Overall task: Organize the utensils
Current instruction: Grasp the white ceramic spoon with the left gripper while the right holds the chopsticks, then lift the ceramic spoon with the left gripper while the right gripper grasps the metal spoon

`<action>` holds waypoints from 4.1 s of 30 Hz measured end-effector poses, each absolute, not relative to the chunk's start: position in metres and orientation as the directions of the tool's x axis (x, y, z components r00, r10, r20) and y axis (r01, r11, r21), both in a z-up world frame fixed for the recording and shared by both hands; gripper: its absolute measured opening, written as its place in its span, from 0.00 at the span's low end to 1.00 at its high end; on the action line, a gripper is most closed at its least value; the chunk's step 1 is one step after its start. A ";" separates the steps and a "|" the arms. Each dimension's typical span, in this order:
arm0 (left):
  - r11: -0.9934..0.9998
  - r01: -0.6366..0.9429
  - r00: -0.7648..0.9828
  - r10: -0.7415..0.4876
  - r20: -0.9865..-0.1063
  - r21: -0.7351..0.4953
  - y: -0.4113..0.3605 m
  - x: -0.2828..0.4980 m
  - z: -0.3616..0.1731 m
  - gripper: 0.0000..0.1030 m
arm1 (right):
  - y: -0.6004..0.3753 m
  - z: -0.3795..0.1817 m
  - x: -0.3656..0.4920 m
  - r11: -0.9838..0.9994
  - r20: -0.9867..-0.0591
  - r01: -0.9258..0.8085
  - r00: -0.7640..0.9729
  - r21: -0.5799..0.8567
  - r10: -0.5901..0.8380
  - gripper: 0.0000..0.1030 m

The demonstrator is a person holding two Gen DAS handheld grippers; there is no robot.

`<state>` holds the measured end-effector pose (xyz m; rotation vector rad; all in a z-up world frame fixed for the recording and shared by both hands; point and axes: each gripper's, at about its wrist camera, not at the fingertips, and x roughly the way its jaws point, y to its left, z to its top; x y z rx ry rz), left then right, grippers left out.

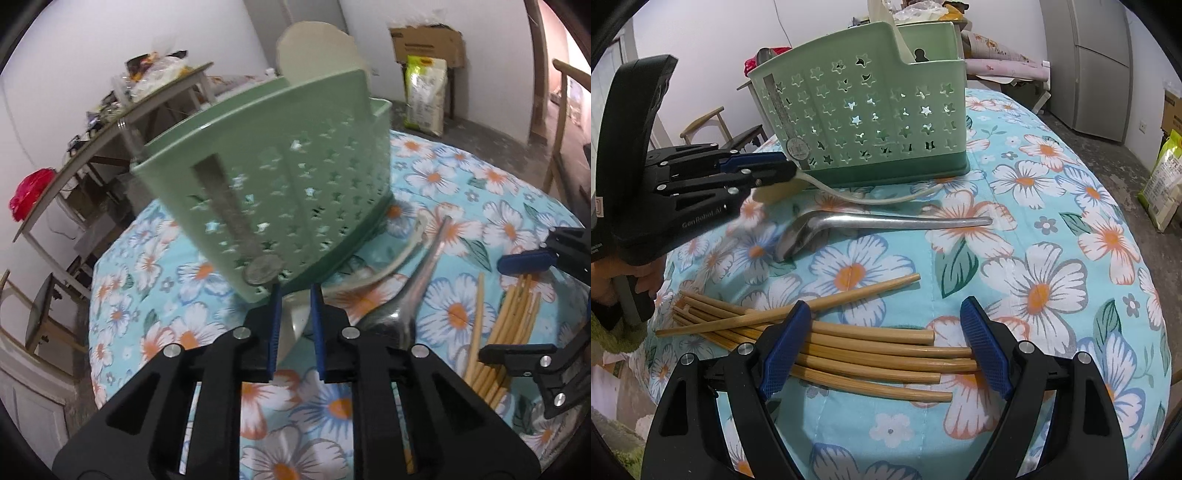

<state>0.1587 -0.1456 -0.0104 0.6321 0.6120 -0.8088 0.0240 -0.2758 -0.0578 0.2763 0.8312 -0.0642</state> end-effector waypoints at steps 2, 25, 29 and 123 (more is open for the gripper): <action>0.538 0.801 0.538 -0.456 -0.709 0.262 -0.141 0.162 -0.013 0.13 | -0.276 -0.058 0.024 0.962 -0.737 0.164 0.674 0.217 0.052 0.79; 0.484 0.769 0.599 -0.317 -0.735 0.418 -0.117 0.158 -0.043 0.42 | -0.275 -0.057 0.025 0.962 -0.735 0.161 0.676 0.219 0.054 0.79; 0.467 0.764 0.616 -0.321 -0.720 0.445 -0.123 0.158 -0.045 0.42 | -0.275 -0.057 0.026 0.962 -0.731 0.159 0.680 0.222 0.056 0.79; 0.874 0.456 0.674 -0.463 -0.575 -0.169 0.043 0.134 0.054 0.03 | -0.178 -0.033 0.035 0.792 -0.568 -0.201 0.795 -0.577 -0.212 0.66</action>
